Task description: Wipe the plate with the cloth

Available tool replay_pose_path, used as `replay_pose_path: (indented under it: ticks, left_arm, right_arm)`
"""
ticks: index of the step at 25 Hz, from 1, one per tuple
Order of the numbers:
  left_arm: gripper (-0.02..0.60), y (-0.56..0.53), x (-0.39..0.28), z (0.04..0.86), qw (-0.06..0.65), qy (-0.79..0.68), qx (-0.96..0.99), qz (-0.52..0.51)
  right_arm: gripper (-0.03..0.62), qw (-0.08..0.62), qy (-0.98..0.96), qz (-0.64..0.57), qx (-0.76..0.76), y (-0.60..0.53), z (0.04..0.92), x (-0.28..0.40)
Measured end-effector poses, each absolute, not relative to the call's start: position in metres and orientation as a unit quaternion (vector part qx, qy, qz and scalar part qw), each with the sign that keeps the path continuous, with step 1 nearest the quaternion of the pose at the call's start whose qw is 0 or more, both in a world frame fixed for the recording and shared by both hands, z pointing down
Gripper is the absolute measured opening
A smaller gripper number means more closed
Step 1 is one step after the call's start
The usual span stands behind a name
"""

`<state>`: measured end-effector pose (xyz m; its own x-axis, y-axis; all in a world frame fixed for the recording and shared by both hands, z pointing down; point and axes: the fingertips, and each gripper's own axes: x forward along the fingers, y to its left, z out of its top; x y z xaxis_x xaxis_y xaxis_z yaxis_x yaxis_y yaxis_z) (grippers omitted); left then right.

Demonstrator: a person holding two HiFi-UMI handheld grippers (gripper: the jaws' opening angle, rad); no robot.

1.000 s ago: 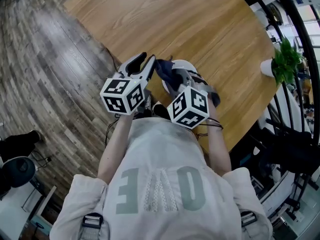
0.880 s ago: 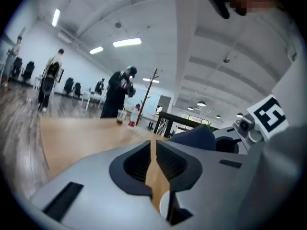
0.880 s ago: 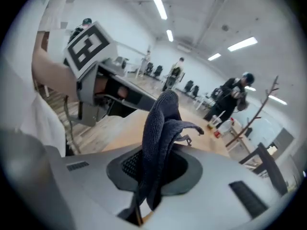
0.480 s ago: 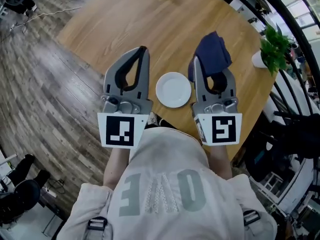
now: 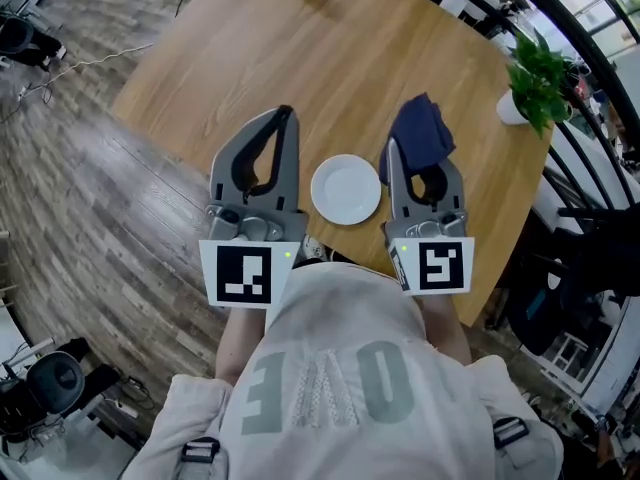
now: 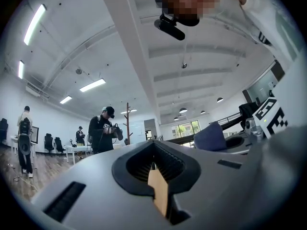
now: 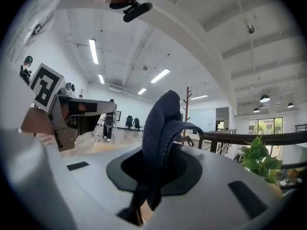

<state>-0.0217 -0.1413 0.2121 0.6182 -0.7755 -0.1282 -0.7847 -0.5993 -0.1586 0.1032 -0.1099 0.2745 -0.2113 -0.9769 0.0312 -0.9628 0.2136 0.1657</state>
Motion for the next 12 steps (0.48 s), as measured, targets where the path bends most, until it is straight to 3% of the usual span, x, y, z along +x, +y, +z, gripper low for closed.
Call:
replay_pose_path:
  ticks: [12]
  left_arm:
    - [0.008,-0.142,-0.035,0.216,0.089,0.450,-0.888,0.022]
  right_arm:
    - [0.057,0.064,-0.780,-0.068,0.619,-0.110,0.269,0.091]
